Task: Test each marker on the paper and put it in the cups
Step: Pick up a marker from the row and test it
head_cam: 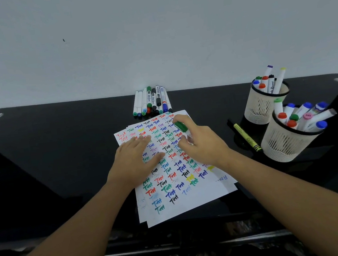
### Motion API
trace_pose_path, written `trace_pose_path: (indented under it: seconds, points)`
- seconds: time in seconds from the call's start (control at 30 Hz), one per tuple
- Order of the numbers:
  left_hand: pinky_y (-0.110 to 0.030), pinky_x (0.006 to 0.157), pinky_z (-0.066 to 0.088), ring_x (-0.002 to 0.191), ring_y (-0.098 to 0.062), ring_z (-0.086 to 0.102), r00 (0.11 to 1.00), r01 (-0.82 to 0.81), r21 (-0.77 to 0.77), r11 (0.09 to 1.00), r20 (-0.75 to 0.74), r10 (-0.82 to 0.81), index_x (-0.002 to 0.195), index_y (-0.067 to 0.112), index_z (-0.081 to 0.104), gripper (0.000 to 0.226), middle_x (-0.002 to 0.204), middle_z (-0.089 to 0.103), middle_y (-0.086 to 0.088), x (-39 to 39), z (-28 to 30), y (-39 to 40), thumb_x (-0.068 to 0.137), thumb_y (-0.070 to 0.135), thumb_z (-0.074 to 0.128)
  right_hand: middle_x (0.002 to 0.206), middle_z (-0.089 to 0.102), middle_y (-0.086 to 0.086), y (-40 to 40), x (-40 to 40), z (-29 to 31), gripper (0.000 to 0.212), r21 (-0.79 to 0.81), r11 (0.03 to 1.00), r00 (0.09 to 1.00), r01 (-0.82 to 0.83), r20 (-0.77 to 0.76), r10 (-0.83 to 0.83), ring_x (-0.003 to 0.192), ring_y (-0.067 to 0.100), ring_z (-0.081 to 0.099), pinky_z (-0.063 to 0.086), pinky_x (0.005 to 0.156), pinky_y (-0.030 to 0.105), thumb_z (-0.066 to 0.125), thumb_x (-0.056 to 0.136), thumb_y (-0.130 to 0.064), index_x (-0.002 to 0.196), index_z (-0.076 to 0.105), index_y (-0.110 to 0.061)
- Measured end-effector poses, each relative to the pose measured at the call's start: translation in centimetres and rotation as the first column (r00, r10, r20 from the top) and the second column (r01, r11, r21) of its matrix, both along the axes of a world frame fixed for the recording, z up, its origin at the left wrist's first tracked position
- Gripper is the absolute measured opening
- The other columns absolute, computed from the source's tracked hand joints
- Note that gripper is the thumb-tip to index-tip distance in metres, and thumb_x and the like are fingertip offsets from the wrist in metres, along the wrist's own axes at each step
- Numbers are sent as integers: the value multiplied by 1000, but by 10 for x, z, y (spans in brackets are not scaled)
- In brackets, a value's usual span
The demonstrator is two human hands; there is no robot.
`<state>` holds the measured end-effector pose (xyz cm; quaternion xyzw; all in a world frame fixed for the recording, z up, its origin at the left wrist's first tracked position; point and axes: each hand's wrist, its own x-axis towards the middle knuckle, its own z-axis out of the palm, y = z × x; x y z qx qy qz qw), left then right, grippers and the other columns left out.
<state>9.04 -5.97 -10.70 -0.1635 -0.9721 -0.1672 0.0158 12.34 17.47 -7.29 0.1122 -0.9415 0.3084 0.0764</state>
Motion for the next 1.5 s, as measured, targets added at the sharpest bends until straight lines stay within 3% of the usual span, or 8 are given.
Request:
trace_pose_path:
  seconds: [0.2, 0.5, 0.7, 0.8, 0.93, 1.03, 1.2, 1.5]
  points:
    - [-46, 126, 10, 154, -19, 18, 999, -27, -17, 1000, -39, 26, 158, 34, 31, 93, 165, 29, 4, 0, -1, -1, 83, 89, 34, 59, 54, 14, 10, 6, 1, 43, -69, 996, 998, 58, 12, -57, 43, 15, 38, 33, 43, 37, 48, 100, -24, 133, 34, -46]
    - [-47, 126, 14, 153, -19, 23, 998, -28, -9, 1000, -49, 28, 156, 34, 37, 92, 163, 34, 3, -4, -5, -4, 83, 90, 36, 89, 65, 2, 38, -2, -2, 56, -131, 963, 972, 236, 38, -233, 71, 16, 60, 49, 64, 41, 37, 109, -17, 160, 25, -40]
    - [-46, 125, 18, 150, -18, 29, 998, -22, -21, 1000, -63, 20, 154, 32, 40, 89, 161, 37, 3, -5, -6, -3, 84, 87, 35, 105, 70, 2, 43, 4, -1, 31, -235, 934, 961, 270, 127, -246, 73, 15, 60, 51, 62, 32, 43, 107, -18, 128, 61, -32]
    - [-48, 124, 22, 149, -18, 32, 997, -24, -14, 1000, -71, 23, 152, 32, 45, 91, 160, 40, 3, -7, -9, -5, 83, 90, 29, 116, 67, -2, 42, 2, 5, 43, -352, 901, 963, 254, 180, -202, 96, 16, 67, 57, 88, 39, 55, 100, -9, 136, 52, -32]
    - [-48, 123, 23, 149, -18, 32, 998, -28, -4, 1000, -60, 28, 150, 32, 48, 91, 159, 41, 3, -10, -11, -5, 83, 90, 28, 100, 68, 1, 46, -1, 20, 41, -355, 891, 959, 281, 82, -270, 86, 14, 67, 57, 73, 27, 78, 92, -18, 120, 49, -27]
    - [-48, 123, 24, 148, -18, 33, 998, -24, -10, 1000, -67, 24, 149, 31, 49, 91, 159, 42, 3, -10, -11, -6, 82, 89, 27, 87, 69, 3, 47, -1, 41, 19, -401, 856, 939, 328, 38, -342, 71, 20, 69, 53, 63, 27, 63, 103, -39, 109, 52, -24]
    - [-48, 123, 22, 149, -19, 32, 998, -7, -12, 1000, -64, 6, 150, 33, 47, 97, 160, 40, 1, -9, -11, -7, 79, 95, 23, 72, 55, -9, 51, -3, 74, 32, -198, 876, 873, 440, -135, -469, 63, 7, 50, 34, 55, 23, 48, 109, -42, 89, 56, -18]
    - [-48, 125, 14, 154, -20, 19, 1000, 30, -46, 999, 3, -30, 154, 37, 40, 101, 165, 29, 1, -6, -6, -5, 75, 98, 28, 92, 71, -4, 103, -3, 128, 25, -151, 821, 783, 551, -247, -571, 86, 20, 66, 54, 78, 41, 58, 102, -37, 115, 56, -16]
